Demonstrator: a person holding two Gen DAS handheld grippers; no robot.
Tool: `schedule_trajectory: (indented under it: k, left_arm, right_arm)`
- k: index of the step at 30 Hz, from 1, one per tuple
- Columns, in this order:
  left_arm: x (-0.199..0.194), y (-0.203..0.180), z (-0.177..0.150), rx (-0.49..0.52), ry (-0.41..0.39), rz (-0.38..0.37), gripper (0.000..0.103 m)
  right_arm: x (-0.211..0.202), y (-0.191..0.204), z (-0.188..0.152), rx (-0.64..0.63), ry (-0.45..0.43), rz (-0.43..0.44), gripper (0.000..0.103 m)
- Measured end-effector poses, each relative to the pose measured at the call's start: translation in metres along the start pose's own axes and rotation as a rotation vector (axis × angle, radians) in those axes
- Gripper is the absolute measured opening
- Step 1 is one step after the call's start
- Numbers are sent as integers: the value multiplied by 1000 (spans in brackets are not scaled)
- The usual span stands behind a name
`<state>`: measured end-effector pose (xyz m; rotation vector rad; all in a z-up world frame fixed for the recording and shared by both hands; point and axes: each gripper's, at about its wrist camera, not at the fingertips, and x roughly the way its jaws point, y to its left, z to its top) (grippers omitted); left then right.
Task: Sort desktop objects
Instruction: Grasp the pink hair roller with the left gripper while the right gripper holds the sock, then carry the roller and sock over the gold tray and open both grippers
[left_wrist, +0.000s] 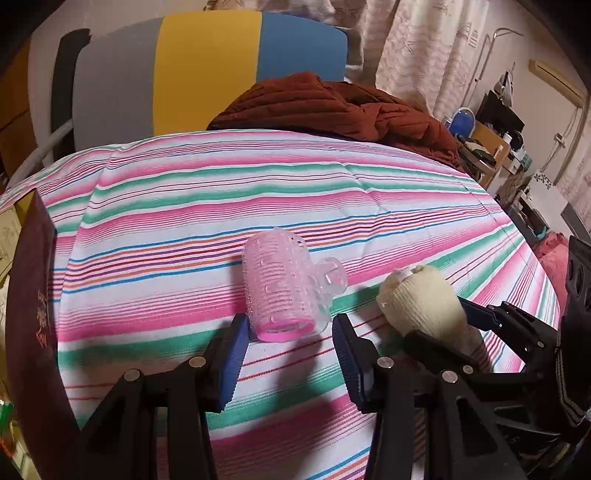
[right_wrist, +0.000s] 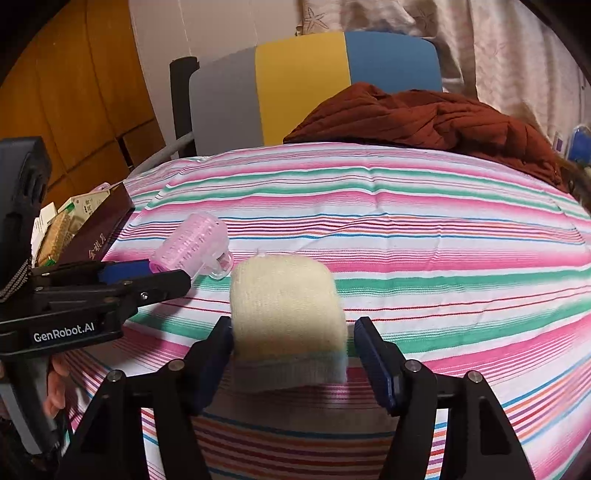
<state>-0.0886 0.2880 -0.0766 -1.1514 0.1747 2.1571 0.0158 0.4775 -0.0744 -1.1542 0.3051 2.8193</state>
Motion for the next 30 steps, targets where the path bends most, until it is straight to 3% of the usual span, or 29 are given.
schedule_trajectory:
  k: [6, 9, 13, 30]
  left_arm:
    - [8, 2, 5, -13, 1, -15, 47]
    - [9, 3, 6, -19, -7, -23, 46]
    - [6, 5, 3, -26, -24, -18, 45]
    - [-66, 7, -42, 13, -135, 16, 44]
  right_arm:
    - [0, 2, -1, -1, -8, 2, 68]
    - [0, 5, -2, -15, -16, 2, 60]
    - [-3, 10, -4, -17, -22, -6, 59]
    - [-25, 34, -16, -2, -53, -15, 58]
